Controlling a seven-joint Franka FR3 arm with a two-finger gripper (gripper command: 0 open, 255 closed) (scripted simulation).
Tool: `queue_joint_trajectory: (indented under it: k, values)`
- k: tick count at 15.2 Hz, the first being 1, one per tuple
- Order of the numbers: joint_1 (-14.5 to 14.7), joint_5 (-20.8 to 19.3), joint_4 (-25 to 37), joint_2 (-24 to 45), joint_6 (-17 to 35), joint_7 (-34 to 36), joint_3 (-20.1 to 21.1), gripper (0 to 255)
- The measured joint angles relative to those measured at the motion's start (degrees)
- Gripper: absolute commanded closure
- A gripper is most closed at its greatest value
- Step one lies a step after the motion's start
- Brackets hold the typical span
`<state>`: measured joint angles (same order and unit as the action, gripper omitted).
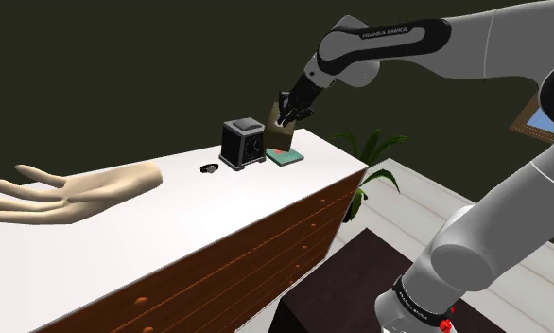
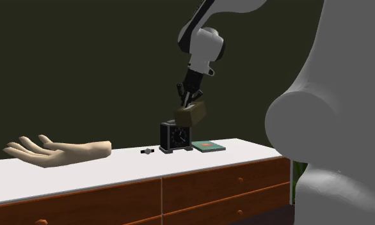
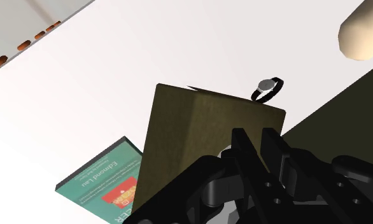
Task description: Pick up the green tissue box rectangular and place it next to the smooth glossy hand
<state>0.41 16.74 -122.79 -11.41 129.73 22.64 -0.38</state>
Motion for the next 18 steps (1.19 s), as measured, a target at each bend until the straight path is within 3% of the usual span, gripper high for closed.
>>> queue_joint_trajectory:
  k: [12, 18]
  values:
    - [-0.5, -1.6, 7.9, -1.0, -8.7, 2.2, -0.2, 255]
    - [1.9, -3.0, 7.1, -1.9, -7.3, 9.6, 4.4, 255]
